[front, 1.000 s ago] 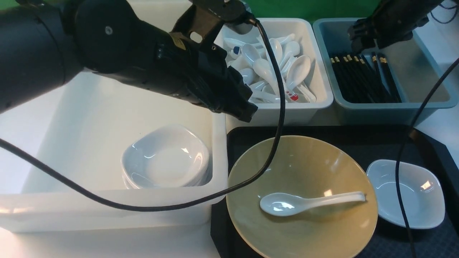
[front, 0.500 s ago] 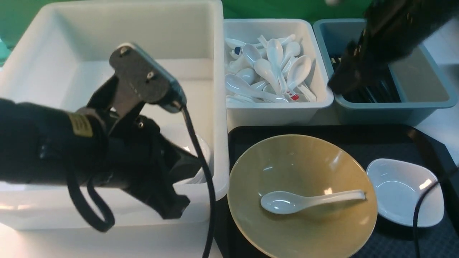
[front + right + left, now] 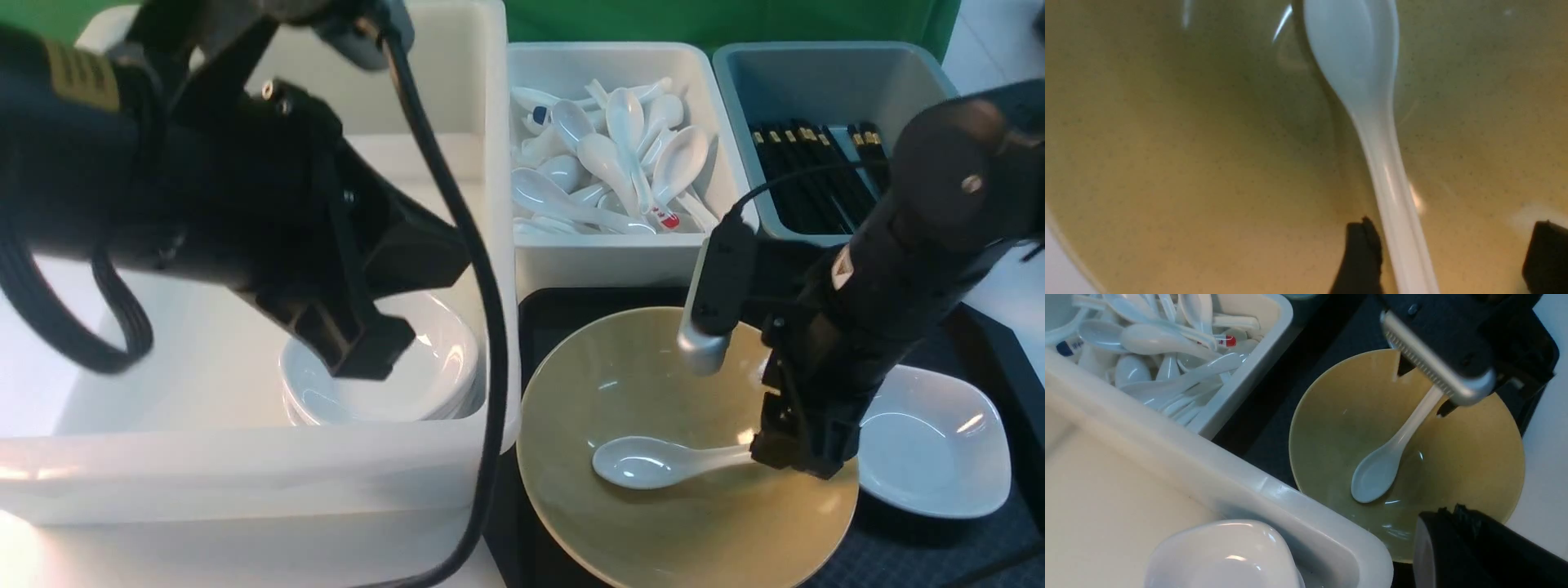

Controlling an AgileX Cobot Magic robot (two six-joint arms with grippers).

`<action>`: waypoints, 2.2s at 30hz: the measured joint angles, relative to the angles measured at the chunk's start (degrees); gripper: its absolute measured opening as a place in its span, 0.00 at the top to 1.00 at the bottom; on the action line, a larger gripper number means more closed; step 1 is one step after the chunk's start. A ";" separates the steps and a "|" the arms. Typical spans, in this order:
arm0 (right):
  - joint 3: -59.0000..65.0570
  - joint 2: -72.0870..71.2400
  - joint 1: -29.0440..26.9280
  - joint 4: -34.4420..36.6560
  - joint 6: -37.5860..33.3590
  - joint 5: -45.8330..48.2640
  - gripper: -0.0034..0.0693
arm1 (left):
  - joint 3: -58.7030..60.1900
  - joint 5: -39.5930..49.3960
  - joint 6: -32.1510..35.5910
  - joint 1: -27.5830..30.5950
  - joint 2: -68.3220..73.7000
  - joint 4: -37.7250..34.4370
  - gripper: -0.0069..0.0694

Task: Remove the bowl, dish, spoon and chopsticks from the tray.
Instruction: Use the right arm to grab the soup spoon in the middle, then use the right arm to put the soup spoon into the small storage box in the middle, then use the left arm to grab the yellow noodle bowl on the left

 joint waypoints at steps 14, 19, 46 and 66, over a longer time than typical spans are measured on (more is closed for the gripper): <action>-2.75 5.94 0.00 0.55 -0.24 0.25 0.76 | -0.89 0.89 2.64 1.12 8.23 4.05 0.92; -11.95 5.22 0.00 -0.68 2.01 7.24 0.81 | -0.89 0.99 2.59 6.14 7.77 4.15 0.92; -62.36 33.39 -9.07 -3.19 35.31 -3.52 0.28 | -3.39 -11.92 4.38 13.18 19.30 -9.67 0.92; -26.46 -11.98 -11.39 -0.97 25.94 15.75 0.31 | -36.00 9.37 -5.71 -2.61 49.16 7.39 0.20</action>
